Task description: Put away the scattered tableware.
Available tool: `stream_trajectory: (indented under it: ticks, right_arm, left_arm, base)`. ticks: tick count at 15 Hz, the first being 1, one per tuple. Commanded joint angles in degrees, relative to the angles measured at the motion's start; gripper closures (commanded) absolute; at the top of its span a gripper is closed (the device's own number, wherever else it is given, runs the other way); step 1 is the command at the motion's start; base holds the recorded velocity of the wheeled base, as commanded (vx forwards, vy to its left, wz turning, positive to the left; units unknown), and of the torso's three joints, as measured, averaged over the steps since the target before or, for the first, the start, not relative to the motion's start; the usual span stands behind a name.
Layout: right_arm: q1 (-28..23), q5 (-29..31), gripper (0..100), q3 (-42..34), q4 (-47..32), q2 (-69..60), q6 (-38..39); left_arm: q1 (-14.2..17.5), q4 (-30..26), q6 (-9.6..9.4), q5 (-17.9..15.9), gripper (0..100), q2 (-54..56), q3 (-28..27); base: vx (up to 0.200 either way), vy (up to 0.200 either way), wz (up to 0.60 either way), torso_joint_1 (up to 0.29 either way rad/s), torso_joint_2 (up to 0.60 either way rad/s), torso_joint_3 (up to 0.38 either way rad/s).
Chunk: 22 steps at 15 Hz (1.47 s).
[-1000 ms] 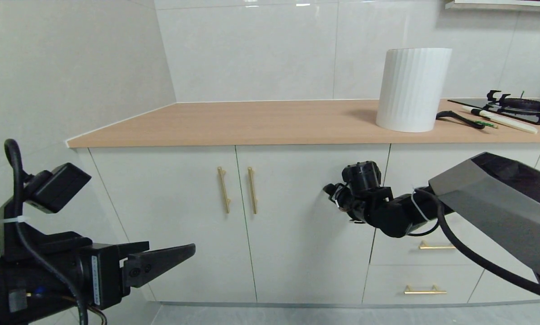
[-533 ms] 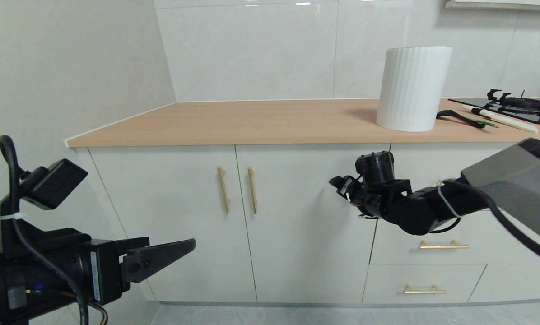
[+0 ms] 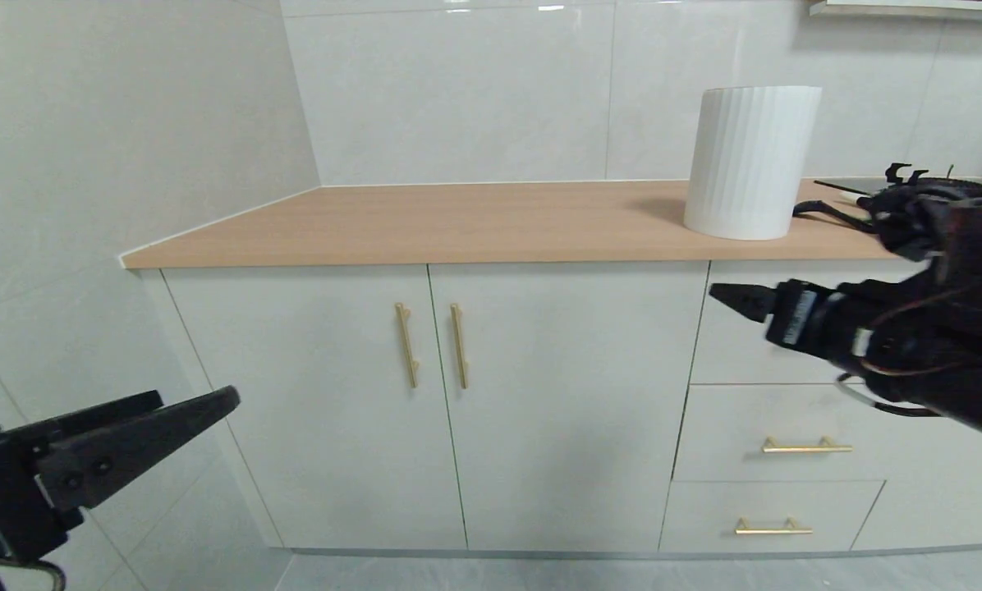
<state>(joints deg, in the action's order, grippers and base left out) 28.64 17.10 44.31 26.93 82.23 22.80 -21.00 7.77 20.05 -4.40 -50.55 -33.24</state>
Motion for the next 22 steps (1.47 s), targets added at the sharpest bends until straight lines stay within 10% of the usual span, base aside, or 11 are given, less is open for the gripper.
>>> stream_trajectory:
  ticks: [1, 4, 6, 9, 11, 16, 19, 22]
  right_arm:
    - [-3.4, 2.8, 0, -19.0, -2.3, -35.3, -12.7]
    - [-12.0, 2.4, 0, -21.3, -13.7, -52.5, -18.0]
    - [-18.2, 2.3, 0, -19.7, -28.3, -67.9, -21.6]
    - [-20.5, 2.9, 0, -19.5, -38.0, -76.7, -23.8]
    - [-22.2, 5.4, 0, -20.1, -37.8, -76.5, -23.1]
    - [-29.0, 3.8, 0, -23.2, -38.5, -81.4, -23.9]
    - [-28.9, 5.9, 0, -32.7, -34.0, -82.2, -23.3]
    - [-28.9, -3.6, 0, -44.3, -18.4, -82.1, -23.7]
  left_arm:
    - [0.3, -0.1, -2.21, 0.0, 0, 16.7, 5.7]
    - [1.5, -0.2, -5.82, -0.3, 0, 27.1, 9.4]
    - [4.8, -1.3, -11.62, -0.3, 0, 36.8, 12.9]
    - [10.0, -2.4, -12.41, 0.3, 0, 45.1, 16.1]
    - [10.2, 2.4, -11.97, 6.3, 0, 45.0, 18.6]
    - [16.7, 5.2, -14.08, 7.4, 0, 45.2, 22.7]
    - [20.8, 6.0, -20.41, 5.1, 0, 50.6, 33.2]
    - [20.9, -3.0, -21.46, 5.5, 0, 50.6, 33.2]
  base:
    - [0.000, 0.000, 0.00, 0.000, 0.00, 0.000]
    - [0.000, 0.000, 0.00, 0.000, 0.00, 0.000]
    - [0.000, 0.000, 0.00, 0.000, 0.00, 0.000]
    - [0.000, 0.000, 0.00, 0.000, 0.00, 0.000]
    - [0.000, 0.000, 0.00, 0.000, 0.00, 0.000]
    - [0.000, 0.000, 0.00, 0.000, 0.00, 0.000]
    - [0.000, 0.000, 0.00, 0.000, 0.00, 0.000]
    - [0.000, 0.000, 0.00, 0.000, 0.00, 0.000]
